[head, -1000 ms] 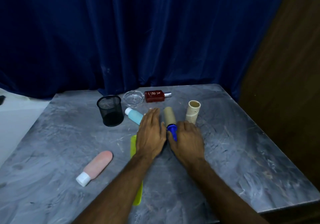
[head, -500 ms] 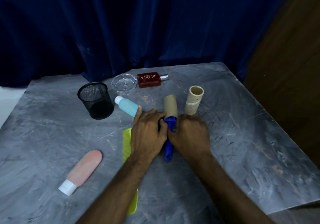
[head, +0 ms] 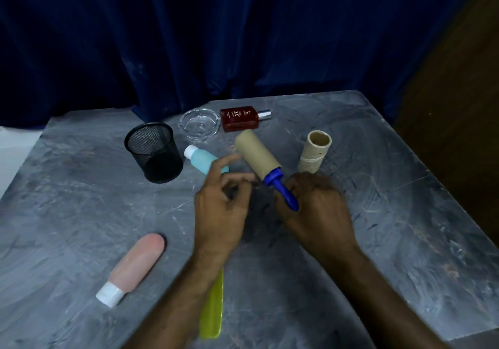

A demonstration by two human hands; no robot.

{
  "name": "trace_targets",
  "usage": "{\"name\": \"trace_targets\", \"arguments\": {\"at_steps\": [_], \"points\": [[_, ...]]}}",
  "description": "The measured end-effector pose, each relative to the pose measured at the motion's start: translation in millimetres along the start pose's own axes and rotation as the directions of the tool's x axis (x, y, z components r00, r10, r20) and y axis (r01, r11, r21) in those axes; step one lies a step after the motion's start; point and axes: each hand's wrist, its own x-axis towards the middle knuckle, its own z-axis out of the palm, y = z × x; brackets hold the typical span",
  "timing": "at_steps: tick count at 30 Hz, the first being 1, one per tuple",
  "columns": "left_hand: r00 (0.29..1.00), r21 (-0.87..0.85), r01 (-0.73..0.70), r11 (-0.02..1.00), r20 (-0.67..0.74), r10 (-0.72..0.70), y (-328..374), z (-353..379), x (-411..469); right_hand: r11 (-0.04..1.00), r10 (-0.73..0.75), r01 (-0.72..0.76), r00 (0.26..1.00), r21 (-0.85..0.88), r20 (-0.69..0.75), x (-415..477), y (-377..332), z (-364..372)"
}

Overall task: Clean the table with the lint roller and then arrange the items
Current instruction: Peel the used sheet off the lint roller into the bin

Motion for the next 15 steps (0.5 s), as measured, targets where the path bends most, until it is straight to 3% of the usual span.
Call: {"name": "trace_targets", "arguments": {"at_steps": [2,4,10,15], "points": [[0.991,-0.254,0.084,0.964,-0.077,-0.106,10.5,-13.7,-2.1,0.996,-0.087,0.088,0.996,0.033,-0.034,-1.1,-2.7,-16.2],[0.981,-0.366,0.100,0.925,-0.120,-0.153,21.4,-32.4,-4.0,0.983,-0.175,0.179,0.982,0.042,-0.073,-0.8,-6.0,-33.2],[0.981,-0.410,0.150,0.900,-0.054,-0.188,49.6,-90.2,-20.5,0.904,-0.426,0.427,0.898,-0.021,-0.112,2.5,-26.8,-69.0],[0.987,-0.346,0.101,0.933,-0.083,-0.137,62.6,-114.4,-45.2,0.868,-0.494,0.496,0.857,-0.027,-0.148,0.3,-52.3,-79.7]]}}
